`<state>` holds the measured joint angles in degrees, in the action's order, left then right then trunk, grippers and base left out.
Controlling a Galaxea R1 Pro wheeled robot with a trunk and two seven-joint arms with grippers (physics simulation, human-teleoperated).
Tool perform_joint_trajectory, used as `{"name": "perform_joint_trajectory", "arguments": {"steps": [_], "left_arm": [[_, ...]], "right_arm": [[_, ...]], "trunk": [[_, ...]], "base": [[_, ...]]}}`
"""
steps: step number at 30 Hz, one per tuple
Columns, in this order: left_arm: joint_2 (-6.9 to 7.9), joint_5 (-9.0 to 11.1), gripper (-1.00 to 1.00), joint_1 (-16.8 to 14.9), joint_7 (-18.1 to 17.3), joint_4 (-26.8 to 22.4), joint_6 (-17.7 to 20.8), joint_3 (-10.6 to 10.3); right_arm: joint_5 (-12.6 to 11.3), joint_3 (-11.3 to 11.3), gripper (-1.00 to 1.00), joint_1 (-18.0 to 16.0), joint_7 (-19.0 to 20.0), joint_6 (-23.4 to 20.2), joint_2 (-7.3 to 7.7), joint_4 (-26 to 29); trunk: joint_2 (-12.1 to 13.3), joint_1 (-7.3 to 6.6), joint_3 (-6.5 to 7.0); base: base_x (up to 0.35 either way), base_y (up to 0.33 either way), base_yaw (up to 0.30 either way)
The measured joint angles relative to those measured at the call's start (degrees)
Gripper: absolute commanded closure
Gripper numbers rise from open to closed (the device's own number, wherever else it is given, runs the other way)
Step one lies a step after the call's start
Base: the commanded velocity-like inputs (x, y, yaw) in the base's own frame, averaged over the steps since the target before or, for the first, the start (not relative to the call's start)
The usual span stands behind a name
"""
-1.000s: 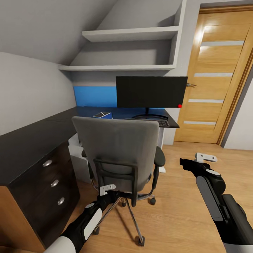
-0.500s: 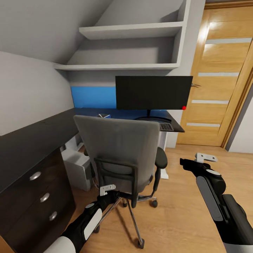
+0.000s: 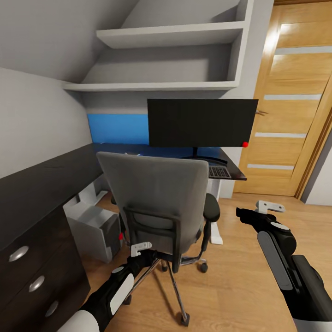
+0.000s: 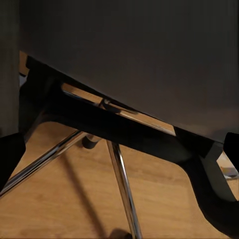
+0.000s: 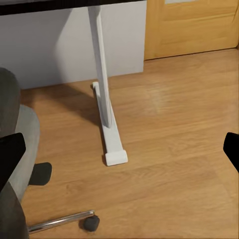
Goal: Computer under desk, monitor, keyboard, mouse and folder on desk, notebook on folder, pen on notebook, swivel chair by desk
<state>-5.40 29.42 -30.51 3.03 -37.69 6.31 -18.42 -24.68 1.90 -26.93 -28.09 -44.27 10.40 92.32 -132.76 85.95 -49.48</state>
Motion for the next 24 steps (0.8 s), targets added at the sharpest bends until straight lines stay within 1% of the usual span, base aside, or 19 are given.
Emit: {"name": "perform_joint_trajectory", "arguments": {"steps": [3, 9, 12, 17, 20, 24], "left_arm": [[0.00, -0.02, -1.00, -0.01, 0.07, 0.01, -0.01, 0.02], [0.00, -0.08, -1.00, 0.00, 0.07, 0.00, -0.05, 0.06], [0.00, -0.03, -1.00, 0.01, 0.10, 0.05, -0.08, 0.04], [0.00, -0.02, -1.00, 0.01, 0.07, 0.00, -0.10, 0.08], [0.00, 0.03, -1.00, 0.01, 0.06, 0.01, -0.11, 0.04], [-0.02, -0.05, -1.00, 0.01, 0.07, 0.00, -0.12, 0.07]], "right_arm": [[0.00, 0.00, -1.00, 0.00, -0.01, -0.01, 0.00, 0.01], [0.01, -0.03, -1.00, 0.00, -0.08, -0.05, -0.02, 0.01], [0.09, 0.04, -1.00, 0.03, -0.18, -0.25, -0.04, -0.13], [0.02, 0.18, -1.00, 0.34, -0.28, -2.76, -0.02, -0.70], [-0.09, 0.24, -1.00, 0.48, -0.22, -5.52, -0.07, -0.81], [-0.09, 0.26, -1.00, 0.56, -0.13, -6.75, -0.08, -0.80]], "trunk": [[0.00, -0.01, 0.00], [0.00, -0.02, 0.00], [0.00, 0.00, -0.01], [0.00, 0.00, 0.00], [0.00, -0.01, 0.00], [0.00, -0.01, 0.00]], "base": [[0.146, -0.109, 0.000], [0.229, -0.168, 0.000], [0.085, -0.061, 0.000], [0.054, -0.044, 0.000], [0.187, -0.145, 0.000], [0.195, -0.135, 0.000]]}}
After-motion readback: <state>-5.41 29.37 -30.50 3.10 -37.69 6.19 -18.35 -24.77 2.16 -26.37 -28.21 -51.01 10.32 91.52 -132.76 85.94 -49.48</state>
